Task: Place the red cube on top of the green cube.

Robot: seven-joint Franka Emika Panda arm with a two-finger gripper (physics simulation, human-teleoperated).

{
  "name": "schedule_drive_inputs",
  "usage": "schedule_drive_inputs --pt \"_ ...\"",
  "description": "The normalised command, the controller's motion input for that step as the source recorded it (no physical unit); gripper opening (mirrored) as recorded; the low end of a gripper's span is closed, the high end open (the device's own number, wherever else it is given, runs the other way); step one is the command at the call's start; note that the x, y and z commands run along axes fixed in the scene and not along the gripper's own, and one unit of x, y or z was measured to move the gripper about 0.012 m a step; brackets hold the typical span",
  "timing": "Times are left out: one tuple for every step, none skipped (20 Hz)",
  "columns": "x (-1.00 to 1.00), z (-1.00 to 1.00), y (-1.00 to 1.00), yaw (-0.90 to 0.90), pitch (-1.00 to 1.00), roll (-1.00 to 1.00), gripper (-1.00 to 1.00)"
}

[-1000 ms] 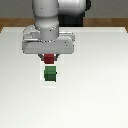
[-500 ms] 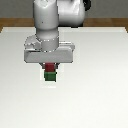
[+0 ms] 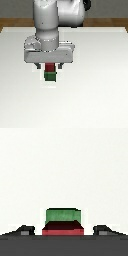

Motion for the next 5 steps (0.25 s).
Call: schedule_drive_inputs --pt "0.00 0.00 0.00 0.00 0.00 0.00 1.00" --pt "0.00 0.00 0.00 0.00 0.00 0.00 1.00" --pt "0.00 0.00 0.00 0.00 0.00 0.00 1.00" --pt "0.00 0.00 0.00 0.00 0.00 0.00 1.00" --pt "0.00 0.00 0.00 0.00 0.00 0.00 1.00"
